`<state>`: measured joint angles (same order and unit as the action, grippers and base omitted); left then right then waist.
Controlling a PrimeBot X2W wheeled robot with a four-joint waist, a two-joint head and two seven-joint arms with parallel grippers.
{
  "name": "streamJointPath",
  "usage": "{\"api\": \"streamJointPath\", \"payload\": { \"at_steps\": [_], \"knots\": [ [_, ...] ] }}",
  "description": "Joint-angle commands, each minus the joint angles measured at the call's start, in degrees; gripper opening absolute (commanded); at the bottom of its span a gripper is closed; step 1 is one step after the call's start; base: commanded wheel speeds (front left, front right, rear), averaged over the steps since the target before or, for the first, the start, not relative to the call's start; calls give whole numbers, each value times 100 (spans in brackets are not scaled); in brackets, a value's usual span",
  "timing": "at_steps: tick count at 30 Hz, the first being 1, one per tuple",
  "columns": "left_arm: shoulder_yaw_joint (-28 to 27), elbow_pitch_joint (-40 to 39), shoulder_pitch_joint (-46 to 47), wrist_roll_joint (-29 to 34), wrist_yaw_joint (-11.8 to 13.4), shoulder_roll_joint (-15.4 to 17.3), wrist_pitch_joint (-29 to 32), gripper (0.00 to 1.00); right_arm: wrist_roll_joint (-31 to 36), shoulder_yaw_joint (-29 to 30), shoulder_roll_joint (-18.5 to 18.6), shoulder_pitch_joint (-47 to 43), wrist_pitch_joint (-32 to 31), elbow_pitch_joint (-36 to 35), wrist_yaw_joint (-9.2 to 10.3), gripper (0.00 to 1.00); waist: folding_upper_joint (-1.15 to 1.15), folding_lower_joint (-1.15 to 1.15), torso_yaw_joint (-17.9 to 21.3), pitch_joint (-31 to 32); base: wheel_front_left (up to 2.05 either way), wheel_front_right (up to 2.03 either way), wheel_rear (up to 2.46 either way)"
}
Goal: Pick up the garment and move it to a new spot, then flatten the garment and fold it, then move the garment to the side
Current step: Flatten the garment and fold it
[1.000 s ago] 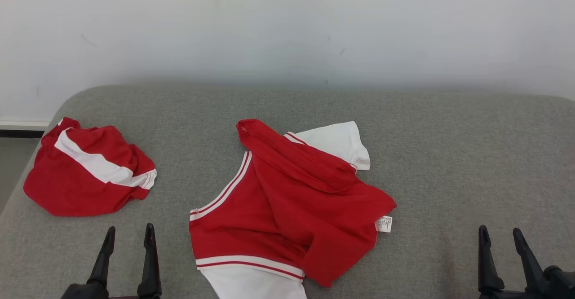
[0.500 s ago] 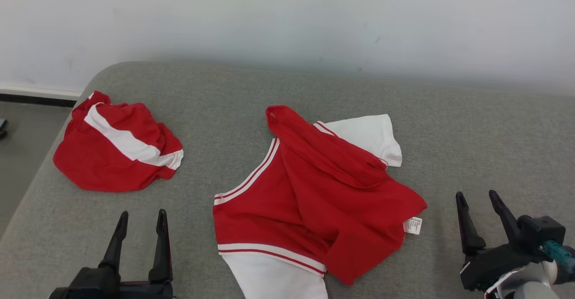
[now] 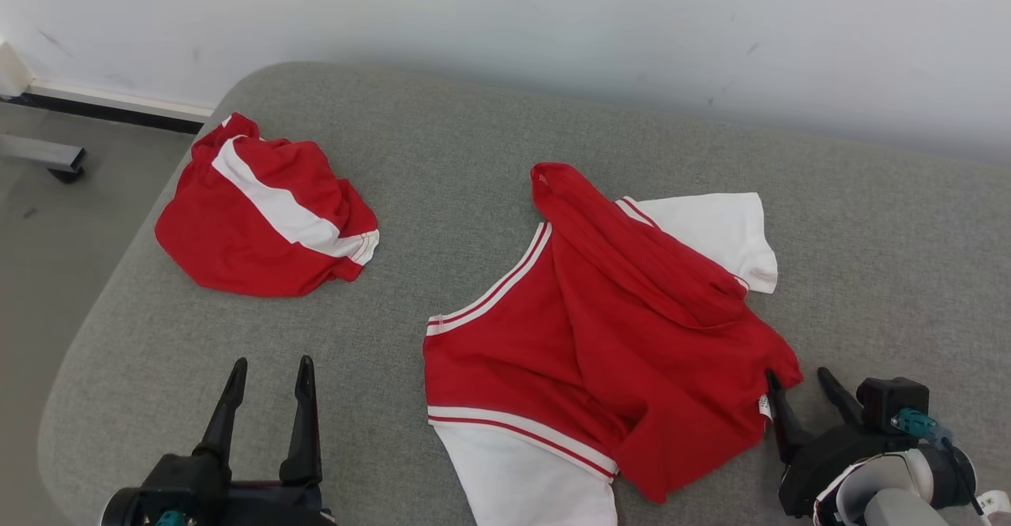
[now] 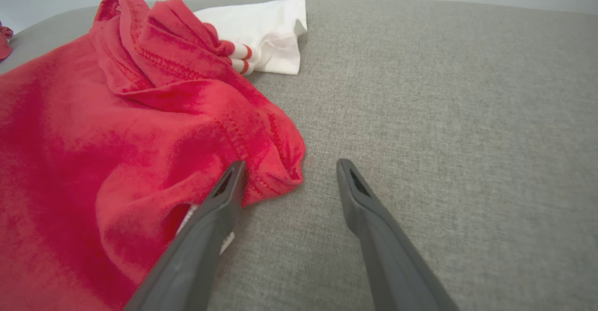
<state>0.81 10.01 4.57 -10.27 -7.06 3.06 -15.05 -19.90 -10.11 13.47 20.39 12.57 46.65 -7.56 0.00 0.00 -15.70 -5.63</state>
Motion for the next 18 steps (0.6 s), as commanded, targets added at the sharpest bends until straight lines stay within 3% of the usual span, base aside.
{"api": "streamJointPath", "payload": {
  "at_steps": [1,2,3,11,18],
  "knots": [
    [2,17,64,-31,-7,-20,-19,100,-92,-63,-27,102,2,153,15,49,0,0,-32,-46,0,0,0],
    [5,26,72,-41,-9,-21,-19,100,-145,-103,-42,163,16,240,15,33,0,0,-31,-53,0,0,0],
    [14,31,83,-57,-10,-21,-19,100,-198,-134,-45,217,36,324,15,0,0,0,-28,-59,0,0,0],
    [14,74,-48,-123,29,-20,-19,100,-411,-144,70,282,245,288,15,0,0,0,185,29,0,0,0],
    [47,122,-225,-176,48,-20,-19,100,-371,359,317,-493,266,-679,15,0,0,0,700,204,0,0,0]
  ]
}}
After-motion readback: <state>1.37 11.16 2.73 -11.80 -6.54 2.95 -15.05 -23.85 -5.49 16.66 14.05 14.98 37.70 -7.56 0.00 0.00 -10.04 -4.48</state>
